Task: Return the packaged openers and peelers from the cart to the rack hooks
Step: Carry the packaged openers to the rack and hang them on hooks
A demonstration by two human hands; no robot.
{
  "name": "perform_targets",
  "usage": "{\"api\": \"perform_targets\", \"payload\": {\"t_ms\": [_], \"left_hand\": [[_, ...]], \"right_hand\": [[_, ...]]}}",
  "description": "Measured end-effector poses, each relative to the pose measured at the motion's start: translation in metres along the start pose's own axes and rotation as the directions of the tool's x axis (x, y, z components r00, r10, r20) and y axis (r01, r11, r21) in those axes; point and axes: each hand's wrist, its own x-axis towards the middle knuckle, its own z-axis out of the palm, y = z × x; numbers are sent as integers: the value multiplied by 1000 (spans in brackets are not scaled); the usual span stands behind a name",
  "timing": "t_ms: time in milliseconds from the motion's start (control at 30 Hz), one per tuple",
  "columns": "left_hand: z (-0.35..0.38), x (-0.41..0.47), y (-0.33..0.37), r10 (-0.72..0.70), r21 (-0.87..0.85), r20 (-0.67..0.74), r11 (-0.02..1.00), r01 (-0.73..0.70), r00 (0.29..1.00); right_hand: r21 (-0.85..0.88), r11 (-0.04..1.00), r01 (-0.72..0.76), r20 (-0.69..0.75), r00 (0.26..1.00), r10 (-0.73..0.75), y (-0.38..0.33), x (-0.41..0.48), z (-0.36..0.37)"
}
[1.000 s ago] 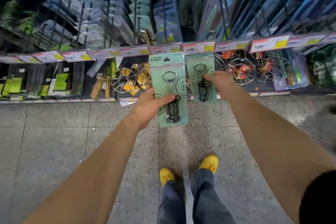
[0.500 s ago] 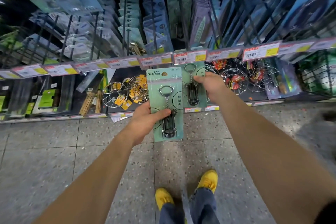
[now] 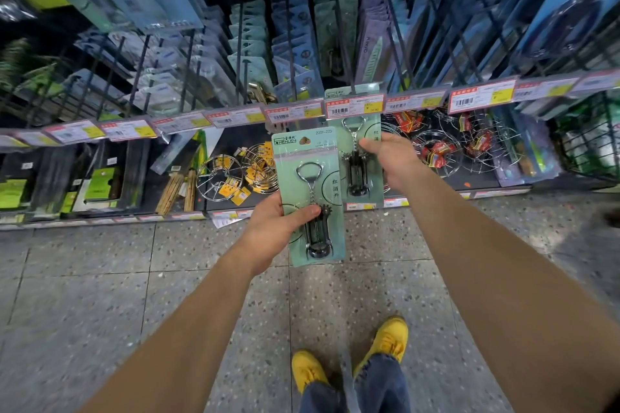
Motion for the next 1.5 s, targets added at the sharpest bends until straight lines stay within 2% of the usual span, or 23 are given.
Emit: {"api": "perform_targets", "payload": {"t_ms": [300, 500, 567, 867, 967, 1067, 1167, 1233, 1300, 1500], "left_hand": [[5, 6, -9, 3, -17, -10, 1000, -3, 1000], [6, 18, -15, 18, -41, 3, 999, -17, 1000], [8, 24, -19, 24, -45, 5, 999, -24, 1000], [21, 41, -26, 27, -37, 45, 999, -26, 999], [25, 44, -23, 25, -23, 43, 999, -24, 999], [27, 52, -18, 15, -10, 14, 1000, -15, 1000], [29, 61, -13, 27, 18, -6, 999, -27, 1000], [31, 66, -13, 29, 26, -3, 999, -29, 1000], [33, 69, -15, 20, 26, -8, 999, -19, 1000], [34, 77, -28, 16, 66, -46, 998, -12, 999]], "right_hand": [[14, 1000, 10, -95, 995, -8, -22, -20, 13], [0, 999, 36, -91, 995, -36, -34, 3, 16], [29, 999, 36, -129, 991, -32, -36, 10, 16], [-9, 985, 171, -224, 960, -168, -17, 28, 11], [-78, 984, 157, -181, 969, -169, -7, 21, 11], [-103, 970, 219, -124, 965, -231, -2, 4, 12], [96, 979, 177, 58, 981, -183, 0, -12, 11], [91, 982, 166, 199, 963, -182, 3, -18, 9], [35, 979, 199, 274, 941, -201, 7, -21, 7], [24, 957, 288, 222, 932, -286, 11, -20, 4]]}}
